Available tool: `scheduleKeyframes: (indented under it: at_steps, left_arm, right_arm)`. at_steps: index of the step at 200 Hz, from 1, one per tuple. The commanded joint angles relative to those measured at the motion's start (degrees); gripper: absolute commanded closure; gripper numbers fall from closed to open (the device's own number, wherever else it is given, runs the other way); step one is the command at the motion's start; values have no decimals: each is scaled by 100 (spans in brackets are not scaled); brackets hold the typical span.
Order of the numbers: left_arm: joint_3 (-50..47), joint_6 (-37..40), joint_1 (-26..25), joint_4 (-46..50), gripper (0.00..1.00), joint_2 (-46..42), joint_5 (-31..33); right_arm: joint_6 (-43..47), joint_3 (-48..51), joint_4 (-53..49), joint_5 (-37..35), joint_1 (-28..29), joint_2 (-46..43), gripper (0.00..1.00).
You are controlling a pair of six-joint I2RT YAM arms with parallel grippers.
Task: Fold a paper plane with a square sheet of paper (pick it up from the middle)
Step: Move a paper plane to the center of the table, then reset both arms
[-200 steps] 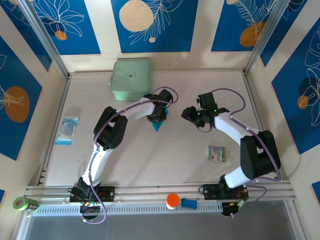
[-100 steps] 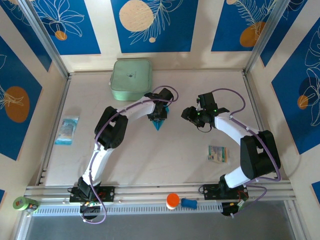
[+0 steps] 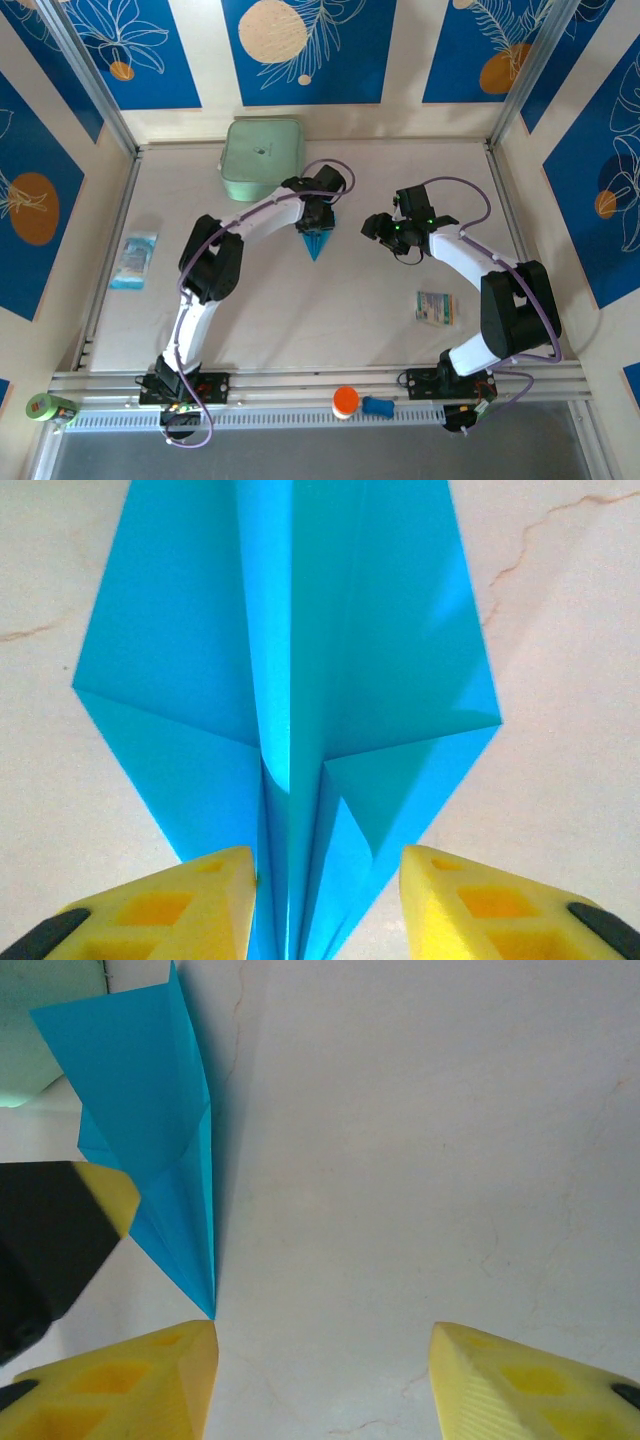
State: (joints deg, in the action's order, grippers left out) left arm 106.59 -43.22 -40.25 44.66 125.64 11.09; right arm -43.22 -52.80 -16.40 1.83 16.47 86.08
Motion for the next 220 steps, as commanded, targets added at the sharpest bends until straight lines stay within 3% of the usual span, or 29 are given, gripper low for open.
scheduleKeyframes:
  at_steps: [1,39,48,63,110,129,165,198,220]
  left_arm:
    - [8,-47,30,181,56,-489,146]
    - [-592,114,83,-76,51,-1558,766]
    - [-908,182,137,-230,47,-1956,999]
    - [-1611,317,236,-605,40,-2669,1513]
    - [-4224,1309,731,-2412,1,-4700,3126]
    - [-5267,1691,1124,-3301,1,-5310,3410]
    - [-6988,2910,1766,-5412,1,-5919,3918]
    - [-7738,3748,2218,-6868,1,-5639,3611]
    - [-7947,4283,2455,-7623,1,-5167,2967]
  right_arm:
    - [145,-34,-190,-97,-37,-170,40]
    - [574,-461,-617,-700,-153,-570,28]
    - [738,-563,-674,-855,-192,-692,21]
    - [1032,-657,-656,-1138,-257,-921,0]
    - [1558,-520,-331,-2833,-522,-1312,1]
    - [1628,-88,205,-3243,-821,-1444,1]
    - [1546,1184,1637,-3099,-1664,-1680,1]
    - [2364,2010,2961,-3125,-1755,-1518,1]
    - [2852,2242,3574,-2586,-1704,-1210,1]
